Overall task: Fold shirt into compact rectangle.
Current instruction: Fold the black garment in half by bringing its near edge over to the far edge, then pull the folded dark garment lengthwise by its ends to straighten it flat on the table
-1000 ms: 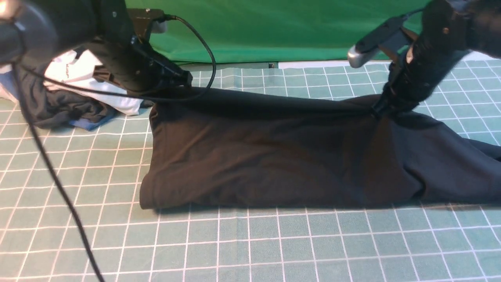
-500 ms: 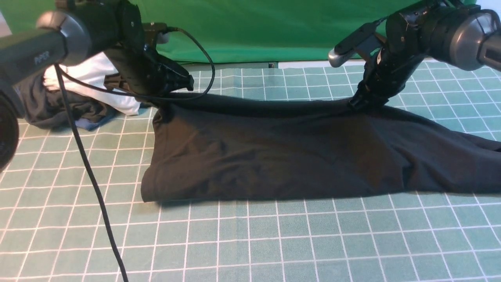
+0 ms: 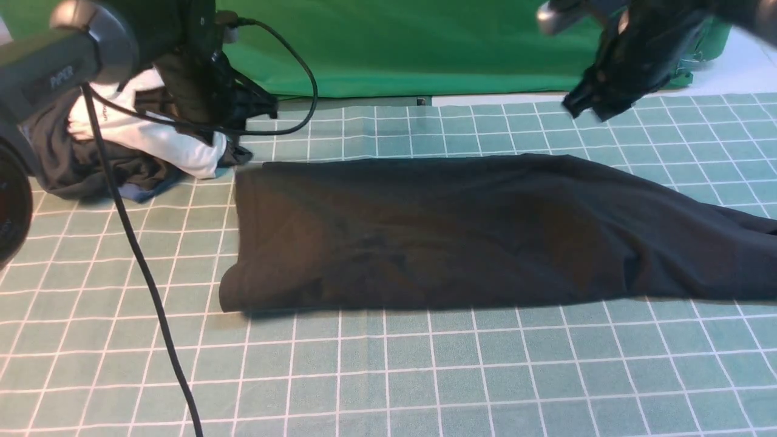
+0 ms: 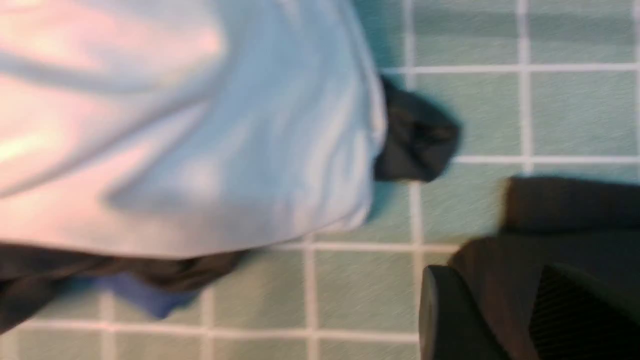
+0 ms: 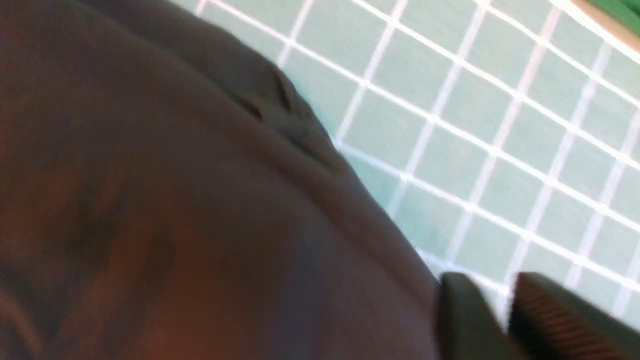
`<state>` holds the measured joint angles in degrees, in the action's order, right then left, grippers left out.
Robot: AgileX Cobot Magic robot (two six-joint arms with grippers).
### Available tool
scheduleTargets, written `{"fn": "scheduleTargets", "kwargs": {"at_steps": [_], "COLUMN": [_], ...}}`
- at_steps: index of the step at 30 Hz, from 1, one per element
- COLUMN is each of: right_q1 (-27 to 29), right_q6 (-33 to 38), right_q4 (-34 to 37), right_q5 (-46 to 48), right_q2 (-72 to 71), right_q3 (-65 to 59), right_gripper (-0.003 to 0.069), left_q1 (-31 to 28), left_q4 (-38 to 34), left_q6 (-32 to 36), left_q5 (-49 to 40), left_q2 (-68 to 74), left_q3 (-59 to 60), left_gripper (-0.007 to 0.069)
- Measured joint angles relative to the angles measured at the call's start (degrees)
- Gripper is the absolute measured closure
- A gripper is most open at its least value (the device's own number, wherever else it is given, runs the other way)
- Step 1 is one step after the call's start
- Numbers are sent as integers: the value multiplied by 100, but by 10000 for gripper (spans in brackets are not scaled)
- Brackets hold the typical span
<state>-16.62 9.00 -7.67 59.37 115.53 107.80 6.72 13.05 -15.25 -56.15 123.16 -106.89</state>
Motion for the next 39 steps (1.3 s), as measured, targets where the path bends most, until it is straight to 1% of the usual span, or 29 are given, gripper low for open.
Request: {"fn": "scheduleTargets", "kwargs": {"at_steps": [2, 4, 7, 9, 10, 11, 13, 14, 16, 17, 18, 19, 20, 21, 22, 23, 24, 25, 26, 27, 29, 32, 34, 35, 36, 37, 39], "right_q1": [126, 299, 564, 1035, 1077, 1466, 1915, 2262, 2802, 2802, 3214, 3338, 3459, 3544, 3557, 3611, 3618, 3622, 3622, 3615, 3609, 3609, 3609, 3604, 3605, 3598, 3591], "right_q6": [5, 5, 5, 5, 5, 5, 5, 5, 5, 5, 51, 59, 72, 74, 74, 74, 74, 74, 74, 74, 79, 67, 67, 87, 128, 185, 228], "right_q4": [16, 21, 43, 146, 159, 294, 459, 635, 1037, 1037, 1371, 1496, 1617, 1698, 1713, 1823, 1863, 1897, 2000, 2058, 2105, 2116, 2124, 2133, 2137, 2144, 2158], "right_q5": [194, 276, 334, 323, 322, 243, 120, 30, -89, -89, -142, -171, -217, -276, -291, -429, -497, -512, -627, -684, -795, -946, -978, -1009, -1030, -1056, -1100], "right_q2": [-325, -605, -960, -1313, -1314, -1517, -1636, -1676, -1672, -1672, -1609, -1576, -1522, -1465, -1452, -1334, -1267, -1230, -1083, -967, -767, -526, -471, -450, -450, -450, -450], "right_q3": [-145, -382, -857, -1467, -1521, -2001, -2380, -2577, -2879, -2879, -3003, -3019, -3024, -3024, -3024, -3024, -3024, -3024, -3024, -3024, -3024, -3024, -3024, -3024, -3024, -3024, -3024], "right_gripper": [633, 652, 662, 664, 664, 664, 664, 664, 650, 650, 601, 577, 519, 462, 450, 354, 310, 300, 233, 205, 179, 166, 170, 209, 262, 337, 519], "left_q1": [0, -5, -17, -37, -37, -42, 4, 66, 272, 295, 474, 578, 670, 746, 758, 836, 861, 867, 872, 872, 872, 872, 872, 872, 872, 872, 872], "left_q4": [265, 427, 381, -134, -134, -608, -1024, -1208, -1350, -1353, -1356, -1379, -1413, -1438, -1438, -1499, -1535, -1553, -1617, -1634, -1633, -1600, -1570, -1540, -1527, -1524, -1512], "left_q6": [123, 257, 602, 978, 978, 1169, 1341, 1444, 1525, 1525, 1460, 1407, 1370, 1329, 1329, 1264, 1253, 1247, 1243, 1246, 1241, 1242, 1235, 1223, 1195, 1165, 1135], "left_q5": [-407, -734, -1134, -1320, -1320, -1337, -1313, -1254, -924, -879, -508, -273, -47, 179, 223, 550, 697, 770, 1015, 1160, 1382, 1694, 1789, 1860, 1873, 1890, 1928], "left_q2": [0, 0, -22, -107, -116, -215, -371, -523, -946, -989, -1332, -1533, -1712, -1856, -1880, -2017, -2040, -2049, -2043, -2017, -1959, -1901, -1912, -1920, -1926, -1932, -1937], "left_q3": [-188, -299, -329, -329, -329, -315, -207, -51, 575, 575, 1127, 1495, 1868, 2234, 2306, 2905, 3085, 3198, 3568, 3802, 4174, 4494, 4558, 4612, 4620, 4626, 4645], "left_gripper": [382, 391, 417, 479, 484, 532, 576, 594, 613, 614, 617, 619, 619, 619, 619, 619, 619, 619, 619, 619, 619, 618, 617, 617, 617, 617, 617]}}
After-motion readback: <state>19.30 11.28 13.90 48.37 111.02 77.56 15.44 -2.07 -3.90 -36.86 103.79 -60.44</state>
